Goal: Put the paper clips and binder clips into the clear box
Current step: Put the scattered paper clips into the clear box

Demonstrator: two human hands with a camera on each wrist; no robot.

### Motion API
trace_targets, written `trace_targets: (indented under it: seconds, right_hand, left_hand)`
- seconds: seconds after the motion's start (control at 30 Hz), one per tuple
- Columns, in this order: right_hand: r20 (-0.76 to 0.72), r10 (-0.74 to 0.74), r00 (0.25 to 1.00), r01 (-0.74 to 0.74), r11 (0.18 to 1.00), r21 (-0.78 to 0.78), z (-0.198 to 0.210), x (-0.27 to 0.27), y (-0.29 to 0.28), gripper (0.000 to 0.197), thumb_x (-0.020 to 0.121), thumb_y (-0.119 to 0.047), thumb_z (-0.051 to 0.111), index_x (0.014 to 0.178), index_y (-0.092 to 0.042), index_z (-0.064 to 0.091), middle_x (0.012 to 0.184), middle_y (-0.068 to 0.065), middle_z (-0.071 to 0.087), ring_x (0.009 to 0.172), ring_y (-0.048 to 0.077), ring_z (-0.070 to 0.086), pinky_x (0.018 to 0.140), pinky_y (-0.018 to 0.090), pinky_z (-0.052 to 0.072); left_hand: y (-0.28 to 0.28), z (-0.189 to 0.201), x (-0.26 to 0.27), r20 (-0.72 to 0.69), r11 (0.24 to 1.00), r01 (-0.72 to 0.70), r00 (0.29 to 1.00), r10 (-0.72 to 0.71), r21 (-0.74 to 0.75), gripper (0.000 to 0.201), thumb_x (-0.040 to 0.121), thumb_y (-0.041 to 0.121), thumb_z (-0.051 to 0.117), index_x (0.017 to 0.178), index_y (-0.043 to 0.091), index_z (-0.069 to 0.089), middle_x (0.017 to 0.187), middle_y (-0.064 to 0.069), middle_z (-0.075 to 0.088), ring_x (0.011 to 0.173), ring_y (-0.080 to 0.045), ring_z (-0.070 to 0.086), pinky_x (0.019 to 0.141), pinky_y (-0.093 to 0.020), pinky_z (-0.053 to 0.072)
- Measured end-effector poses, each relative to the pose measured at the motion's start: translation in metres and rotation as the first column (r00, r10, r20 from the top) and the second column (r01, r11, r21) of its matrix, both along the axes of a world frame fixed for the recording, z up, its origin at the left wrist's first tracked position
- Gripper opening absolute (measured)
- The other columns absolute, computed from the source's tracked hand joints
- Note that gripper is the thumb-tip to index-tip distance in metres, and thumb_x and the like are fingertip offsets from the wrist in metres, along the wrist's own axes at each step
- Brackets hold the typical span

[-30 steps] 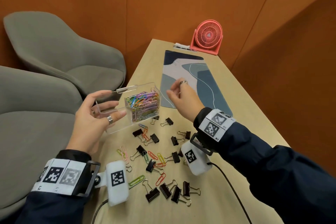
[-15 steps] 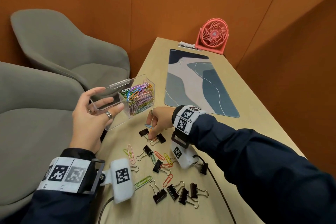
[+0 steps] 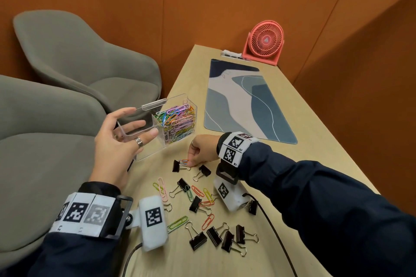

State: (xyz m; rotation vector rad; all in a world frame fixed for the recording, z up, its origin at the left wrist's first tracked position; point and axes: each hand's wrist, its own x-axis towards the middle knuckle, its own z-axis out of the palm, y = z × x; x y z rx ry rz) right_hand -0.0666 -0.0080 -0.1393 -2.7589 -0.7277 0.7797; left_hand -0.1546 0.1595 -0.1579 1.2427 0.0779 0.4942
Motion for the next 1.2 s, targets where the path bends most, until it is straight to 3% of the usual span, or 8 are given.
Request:
trace_targets:
  seconds: [0.3,0.4,0.5,0.67,0.83,0.93,1.03,1.2]
  right_hand:
    - [0.107,0.015,0.994,-0.022,0.998,0.064,0.016,-0.016,-0.023,0.025,0.089,-0.012,0.056,0.068,-0.019,0.044,0.069,-0.006,0.051,0.068,0.012,0.048,0.061,0.017,0.038]
    - [0.059,-0.031,0.998,0.023,0.992,0.125,0.023,-0.022,-0.035,0.008,0.089,-0.009,0.054,0.086,-0.015,0.050,0.070,-0.006,0.054,0.065,0.008,0.050,0.062,0.018,0.041]
    - [-0.027,-0.051,0.998,0.054,0.988,0.144,0.029,-0.033,-0.042,0.020,0.093,-0.007,0.047,0.112,-0.014,0.050,0.071,-0.007,0.051,0.064,0.006,0.048,0.059,0.017,0.039]
    - [-0.006,-0.026,1.000,0.026,0.998,0.065,0.025,-0.058,-0.044,0.017,0.098,-0.010,0.030,0.086,-0.009,0.042,0.072,-0.001,0.039,0.063,0.012,0.035,0.058,0.021,0.032]
    - [0.009,-0.011,1.000,0.012,0.996,-0.092,0.012,-0.070,-0.046,0.035,0.101,-0.026,0.029,0.110,0.001,0.049,0.106,0.019,0.054,0.088,0.023,0.044,0.078,0.030,0.035]
    - [0.015,-0.007,1.000,0.010,0.988,-0.157,0.008,-0.076,-0.046,0.041,0.097,-0.045,0.038,0.096,-0.006,0.050,0.096,0.018,0.059,0.084,0.025,0.050,0.075,0.032,0.040]
    - [0.009,-0.001,1.000,0.002,0.986,-0.164,0.004,-0.079,-0.045,0.029,0.091,-0.041,0.053,0.088,-0.012,0.051,0.105,0.024,0.065,0.089,0.034,0.058,0.071,0.029,0.039]
    - [-0.037,-0.026,0.999,0.024,0.998,-0.063,0.003,-0.079,-0.044,0.015,0.093,-0.027,0.055,0.088,-0.013,0.056,0.074,-0.003,0.054,0.076,0.013,0.049,0.058,0.016,0.035]
  left_hand:
    - [-0.004,-0.001,0.001,-0.013,0.999,-0.001,1.000,0.002,0.047,0.053,0.064,0.004,0.078,0.102,0.036,0.057,0.101,-0.003,0.068,0.091,-0.013,0.067,0.058,-0.013,0.051]
    - [-0.005,-0.001,0.000,-0.021,0.997,-0.004,1.000,0.006,0.073,0.053,0.066,0.004,0.078,0.102,0.037,0.057,0.099,-0.001,0.068,0.093,-0.012,0.066,0.060,-0.015,0.053]
    - [-0.007,-0.001,0.000,-0.035,0.995,-0.006,0.999,0.009,0.100,0.054,0.065,0.006,0.080,0.103,0.037,0.057,0.100,-0.002,0.068,0.091,-0.007,0.067,0.070,-0.024,0.055]
    - [-0.010,0.000,-0.001,-0.049,0.993,-0.003,0.999,0.009,0.118,0.054,0.065,0.005,0.080,0.102,0.038,0.058,0.099,-0.001,0.069,0.078,0.002,0.067,0.076,-0.028,0.051]
    - [-0.012,0.002,-0.003,-0.075,0.989,0.009,0.997,0.002,0.148,0.054,0.065,0.006,0.081,0.101,0.038,0.058,0.101,-0.002,0.069,0.081,-0.001,0.067,0.084,-0.034,0.053]
    - [-0.013,0.004,-0.004,-0.081,0.986,0.015,0.997,-0.001,0.165,0.054,0.065,0.006,0.080,0.103,0.037,0.058,0.100,-0.002,0.069,0.079,0.001,0.067,0.086,-0.037,0.053]
    - [-0.014,0.005,-0.005,-0.087,0.985,0.017,0.996,-0.002,0.171,0.054,0.066,0.005,0.079,0.106,0.034,0.057,0.101,-0.002,0.069,0.077,0.002,0.068,0.085,-0.037,0.054]
    - [-0.014,0.004,-0.005,-0.099,0.985,0.020,0.995,-0.003,0.170,0.054,0.064,0.009,0.080,0.103,0.037,0.057,0.101,-0.002,0.069,0.085,-0.005,0.067,0.083,-0.035,0.054]
